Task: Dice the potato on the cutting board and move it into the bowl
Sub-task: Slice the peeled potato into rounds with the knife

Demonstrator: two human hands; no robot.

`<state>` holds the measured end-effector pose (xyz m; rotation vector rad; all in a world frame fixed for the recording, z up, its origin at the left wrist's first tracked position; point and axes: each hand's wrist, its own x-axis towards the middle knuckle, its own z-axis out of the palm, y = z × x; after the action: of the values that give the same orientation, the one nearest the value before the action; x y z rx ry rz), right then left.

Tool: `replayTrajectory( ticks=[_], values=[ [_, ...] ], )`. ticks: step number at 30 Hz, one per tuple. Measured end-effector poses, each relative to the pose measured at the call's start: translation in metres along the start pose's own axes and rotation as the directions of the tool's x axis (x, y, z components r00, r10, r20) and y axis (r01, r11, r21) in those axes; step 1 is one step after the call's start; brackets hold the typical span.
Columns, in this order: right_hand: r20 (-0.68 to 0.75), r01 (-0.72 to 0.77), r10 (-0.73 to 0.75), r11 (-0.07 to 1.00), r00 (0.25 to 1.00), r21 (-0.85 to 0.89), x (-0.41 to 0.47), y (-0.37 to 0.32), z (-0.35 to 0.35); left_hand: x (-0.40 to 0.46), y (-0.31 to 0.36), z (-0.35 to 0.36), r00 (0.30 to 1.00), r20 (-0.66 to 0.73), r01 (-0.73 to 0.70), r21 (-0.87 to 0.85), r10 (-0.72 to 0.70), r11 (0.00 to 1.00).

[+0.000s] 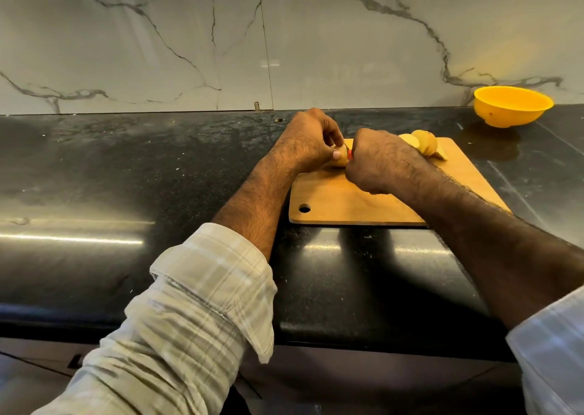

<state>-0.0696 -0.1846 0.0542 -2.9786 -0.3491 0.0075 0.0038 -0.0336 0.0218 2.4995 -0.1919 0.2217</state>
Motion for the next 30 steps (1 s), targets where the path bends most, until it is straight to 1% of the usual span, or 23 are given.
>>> replayTrajectory(
  ticks=[2, 6, 10, 15, 18, 24, 27, 30],
  values=[
    [0.024, 0.004, -0.004, 1.000, 1.000, 0.007, -0.002, 0.001, 0.003, 0.000, 0.000, -0.001, 1.000, -0.004, -0.003, 0.008, 0.003, 1.000],
    [0.077, -0.042, 0.041, 0.999, 0.996, 0.010, -0.015, 0.008, 0.017, -0.001, -0.002, -0.001, 1.000, -0.001, 0.007, -0.013, -0.007, 1.000],
    [0.107, -0.040, 0.043, 0.999, 0.993, -0.025, -0.023, 0.014, 0.013, -0.002, -0.005, -0.003, 1.000, 0.007, 0.004, -0.041, -0.004, 0.999],
    [-0.018, -0.050, 0.052, 0.997, 0.998, 0.066, -0.019, 0.013, -0.003, -0.003, -0.003, -0.005, 0.999, 0.030, 0.019, -0.050, -0.018, 0.999],
    [-0.100, -0.023, 0.028, 0.998, 0.995, 0.050, -0.010, 0.009, 0.000, -0.003, -0.002, -0.005, 0.999, 0.028, 0.021, -0.053, -0.019, 0.998],
    [-0.041, -0.031, 0.033, 0.998, 0.999, 0.050, 0.005, 0.002, 0.002, -0.002, -0.003, -0.004, 1.000, 0.024, 0.001, -0.054, 0.000, 0.999],
    [-0.068, -0.002, 0.008, 0.997, 0.998, 0.083, 0.011, 0.002, 0.006, 0.000, -0.001, -0.003, 1.000, 0.027, 0.009, -0.024, -0.008, 1.000],
    [-0.064, -0.001, 0.004, 0.999, 0.998, 0.044, 0.017, -0.002, 0.004, 0.001, 0.000, -0.003, 1.000, 0.024, 0.005, -0.001, -0.005, 1.000]
  ],
)
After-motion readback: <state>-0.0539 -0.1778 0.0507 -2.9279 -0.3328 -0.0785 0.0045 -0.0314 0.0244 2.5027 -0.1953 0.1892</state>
